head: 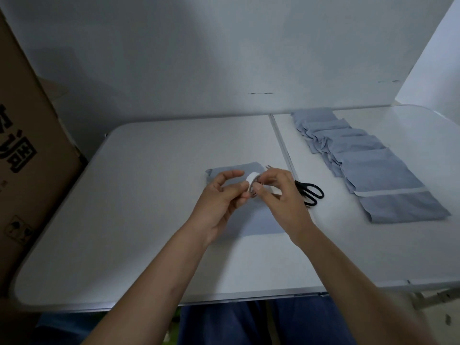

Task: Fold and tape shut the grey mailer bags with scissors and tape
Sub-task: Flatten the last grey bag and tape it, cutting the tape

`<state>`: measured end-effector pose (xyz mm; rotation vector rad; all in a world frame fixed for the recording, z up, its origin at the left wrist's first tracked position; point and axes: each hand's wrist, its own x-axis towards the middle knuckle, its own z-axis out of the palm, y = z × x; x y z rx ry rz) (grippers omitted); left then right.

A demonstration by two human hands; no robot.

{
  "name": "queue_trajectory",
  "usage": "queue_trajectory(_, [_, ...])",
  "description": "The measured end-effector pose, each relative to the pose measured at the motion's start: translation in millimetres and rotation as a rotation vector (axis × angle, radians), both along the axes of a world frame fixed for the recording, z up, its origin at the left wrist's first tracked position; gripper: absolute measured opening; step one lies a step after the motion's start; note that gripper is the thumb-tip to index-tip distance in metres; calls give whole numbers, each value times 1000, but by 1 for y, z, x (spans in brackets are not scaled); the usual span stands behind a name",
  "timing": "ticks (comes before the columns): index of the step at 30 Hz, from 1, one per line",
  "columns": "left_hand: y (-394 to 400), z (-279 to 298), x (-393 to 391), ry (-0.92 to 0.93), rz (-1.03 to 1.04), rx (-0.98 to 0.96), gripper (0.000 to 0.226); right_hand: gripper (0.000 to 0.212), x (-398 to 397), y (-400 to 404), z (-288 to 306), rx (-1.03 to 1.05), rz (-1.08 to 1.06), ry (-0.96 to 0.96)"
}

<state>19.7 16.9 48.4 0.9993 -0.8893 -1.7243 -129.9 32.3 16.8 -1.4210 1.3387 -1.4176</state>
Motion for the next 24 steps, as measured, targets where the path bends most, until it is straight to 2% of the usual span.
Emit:
queue_trajectory(3, [4, -2, -10, -34, 37, 0, 23, 11, 2, 1, -7, -55, 12, 54])
queue_trajectory(6, [6, -2, -15, -161, 57, -40, 19, 18, 3, -1, -14, -28, 13, -76])
queue_trajectory(8, [5, -3, -15, -322, 100, -145, 15, 23, 3, 1, -13, -48, -3, -77])
queue_trajectory(12, [0, -4, -12, -788, 166, -514, 21, 28, 2, 2, -8, -102, -38, 29])
queue_trajectory(18, [-3, -7, -15, -1060, 158, -813, 8, 15, -4, -2, -9, -136, -59, 117])
queue_trajectory(21, [-4, -6, -14, -1209, 173, -873, 10, 16, -7, -2, -9, -129, -58, 156])
queue_trajectory(24, [-7, 0, -12, -1277, 178, -869, 15, 16, -8, -2, -5, -109, -53, 213])
